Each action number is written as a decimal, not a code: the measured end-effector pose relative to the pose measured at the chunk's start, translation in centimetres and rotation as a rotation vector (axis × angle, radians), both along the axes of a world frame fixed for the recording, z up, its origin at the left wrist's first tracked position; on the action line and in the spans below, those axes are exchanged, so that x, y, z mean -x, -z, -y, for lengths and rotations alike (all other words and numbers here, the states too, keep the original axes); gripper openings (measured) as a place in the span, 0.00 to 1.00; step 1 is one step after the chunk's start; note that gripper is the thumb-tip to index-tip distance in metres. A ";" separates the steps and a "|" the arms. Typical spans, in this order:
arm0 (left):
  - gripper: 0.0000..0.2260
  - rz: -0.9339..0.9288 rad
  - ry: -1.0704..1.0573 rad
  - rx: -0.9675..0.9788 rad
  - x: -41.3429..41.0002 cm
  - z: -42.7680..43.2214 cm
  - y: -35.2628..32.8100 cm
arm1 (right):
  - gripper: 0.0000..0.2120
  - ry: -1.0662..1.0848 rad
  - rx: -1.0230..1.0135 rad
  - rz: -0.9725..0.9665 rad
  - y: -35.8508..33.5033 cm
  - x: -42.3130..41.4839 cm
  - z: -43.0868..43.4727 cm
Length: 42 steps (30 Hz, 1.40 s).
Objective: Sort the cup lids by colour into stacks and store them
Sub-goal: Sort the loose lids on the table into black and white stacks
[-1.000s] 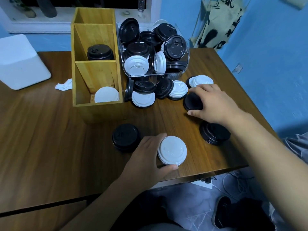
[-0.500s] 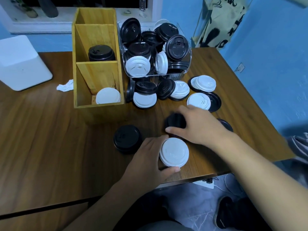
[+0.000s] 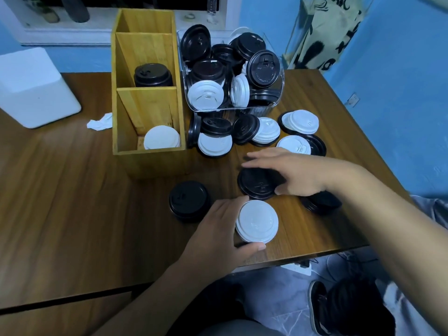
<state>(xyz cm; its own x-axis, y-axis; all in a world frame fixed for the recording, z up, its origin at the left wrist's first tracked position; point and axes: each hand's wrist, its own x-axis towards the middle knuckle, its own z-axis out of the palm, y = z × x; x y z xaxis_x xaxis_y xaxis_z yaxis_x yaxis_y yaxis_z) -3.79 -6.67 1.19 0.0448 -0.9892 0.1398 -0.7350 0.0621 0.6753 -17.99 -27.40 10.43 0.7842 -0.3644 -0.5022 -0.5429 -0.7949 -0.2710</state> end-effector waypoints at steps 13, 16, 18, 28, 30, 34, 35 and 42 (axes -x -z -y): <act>0.39 0.005 -0.031 -0.003 -0.1 0.0 0.7 | 0.36 0.451 0.289 0.400 -0.9 2.4 -0.8; 0.39 0.000 -0.050 -0.001 0.2 0.1 0.9 | 0.33 0.701 0.324 0.493 -2.9 6.8 -0.5; 0.38 0.000 -0.059 0.017 0.6 0.6 0.8 | 0.33 0.766 0.338 0.459 -2.7 8.9 -0.3; 0.36 0.030 -0.074 0.041 2.2 4.2 0.3 | 0.37 0.697 0.416 0.219 0.9 10.8 -2.5; 0.36 0.038 -0.083 0.056 2.4 4.6 0.4 | 0.36 0.665 0.468 0.158 1.6 10.5 -2.9; 0.37 0.041 -0.093 0.036 2.6 4.8 0.3 | 0.38 0.639 0.516 0.078 2.8 10.1 -3.8; 0.37 0.042 -0.094 0.031 2.6 4.8 0.3 | 0.38 0.639 0.521 0.085 3.2 10.1 -3.9; 0.38 0.056 -0.106 0.013 2.7 4.8 0.3 | 0.34 0.584 0.535 0.227 5.7 10.3 -4.3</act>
